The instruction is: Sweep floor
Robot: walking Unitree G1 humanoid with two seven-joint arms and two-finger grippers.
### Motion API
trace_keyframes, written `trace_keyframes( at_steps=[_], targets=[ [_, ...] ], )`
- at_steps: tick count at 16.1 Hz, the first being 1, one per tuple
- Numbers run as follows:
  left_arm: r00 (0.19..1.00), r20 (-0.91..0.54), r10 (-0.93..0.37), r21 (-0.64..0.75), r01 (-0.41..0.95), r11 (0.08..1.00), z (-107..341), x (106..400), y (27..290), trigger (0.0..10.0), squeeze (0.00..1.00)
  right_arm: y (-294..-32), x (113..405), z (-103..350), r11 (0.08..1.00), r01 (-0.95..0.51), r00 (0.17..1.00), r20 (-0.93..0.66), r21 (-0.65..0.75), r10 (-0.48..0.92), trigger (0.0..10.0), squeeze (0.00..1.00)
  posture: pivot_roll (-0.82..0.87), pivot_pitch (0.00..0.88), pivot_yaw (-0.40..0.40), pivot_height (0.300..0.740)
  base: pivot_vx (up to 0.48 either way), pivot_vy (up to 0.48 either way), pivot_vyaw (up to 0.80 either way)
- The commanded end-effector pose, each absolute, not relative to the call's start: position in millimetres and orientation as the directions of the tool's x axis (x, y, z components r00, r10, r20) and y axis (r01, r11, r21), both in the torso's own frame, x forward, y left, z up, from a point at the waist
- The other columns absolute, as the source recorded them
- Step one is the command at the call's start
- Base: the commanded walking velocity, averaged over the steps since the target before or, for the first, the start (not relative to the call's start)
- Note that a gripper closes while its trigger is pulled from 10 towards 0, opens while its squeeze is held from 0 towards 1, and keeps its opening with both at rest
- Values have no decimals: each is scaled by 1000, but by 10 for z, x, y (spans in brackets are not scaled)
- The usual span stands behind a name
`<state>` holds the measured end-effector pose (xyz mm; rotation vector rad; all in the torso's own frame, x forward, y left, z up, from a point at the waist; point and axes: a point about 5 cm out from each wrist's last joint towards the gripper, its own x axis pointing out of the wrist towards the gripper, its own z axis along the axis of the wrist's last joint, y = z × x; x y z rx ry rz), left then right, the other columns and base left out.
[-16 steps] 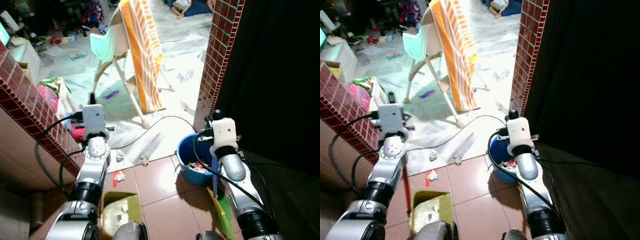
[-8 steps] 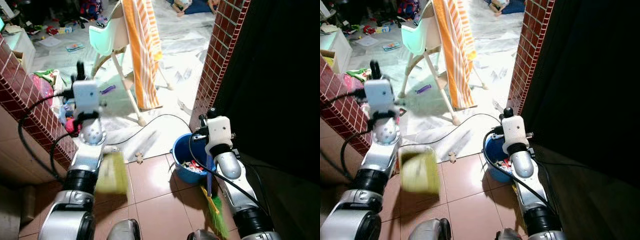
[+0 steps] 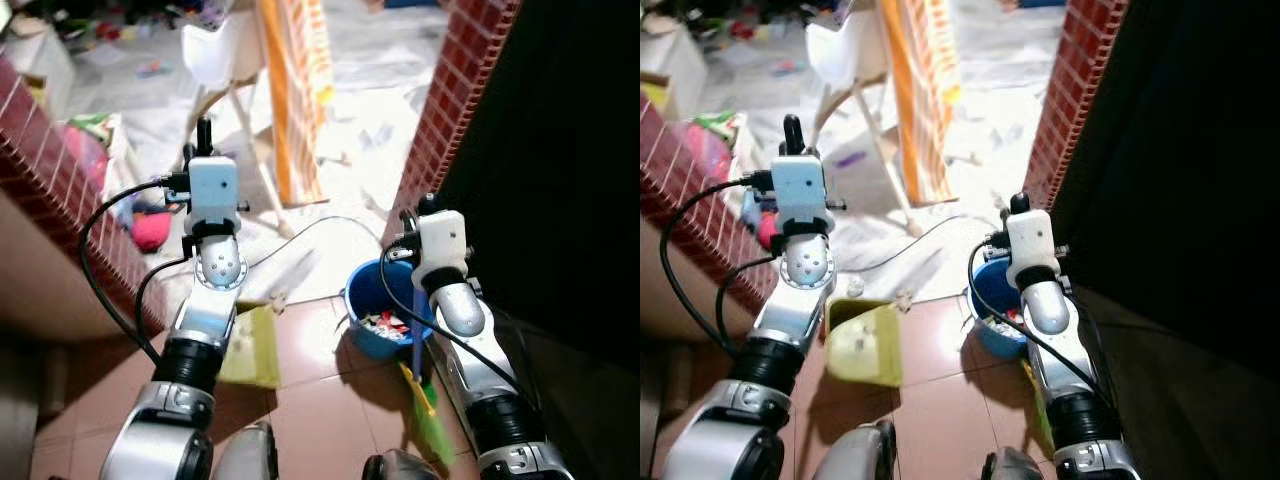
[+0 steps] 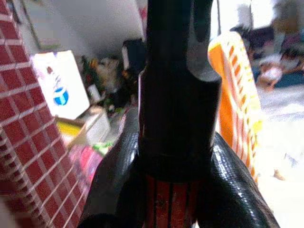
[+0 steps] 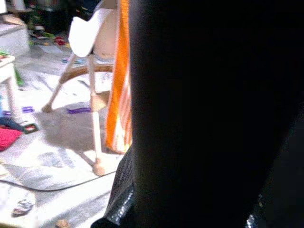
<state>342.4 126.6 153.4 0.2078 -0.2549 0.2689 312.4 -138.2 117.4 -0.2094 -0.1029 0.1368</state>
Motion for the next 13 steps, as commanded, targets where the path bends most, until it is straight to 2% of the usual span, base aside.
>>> trace_keyframes(
  at_steps=[1, 3, 7, 13],
  targets=[
    [939, 261, 226, 125, -264, 956, 1519, 3402, 1225, 10000, 0, -1325, 3158, 1325, 968, -136, 976, 141, -212, 168, 10000, 0, -57, 118, 15, 740, 0, 0, 0],
    [963, 129, 237, 47, -245, 968, 1244, 3322, 1236, 10000, 0, -1284, 3153, 1331, 971, -145, 975, 138, -188, 172, 10000, 0, -57, 103, 11, 740, 0, 0, 0],
    [978, 43, 203, 34, -204, 978, 1069, 3267, 1229, 10000, 0, -1168, 3176, 1265, 981, -184, 977, 101, -58, 189, 10000, 0, -66, 73, 8, 740, 0, 0, 0],
    [985, 3, 170, 0, -170, 985, 1003, 3251, 1184, 10000, 0, -1051, 3347, 1454, 972, -225, 965, 157, 73, 211, 10000, 0, -45, 56, 3, 740, 0, 453, 0]
  ],
)
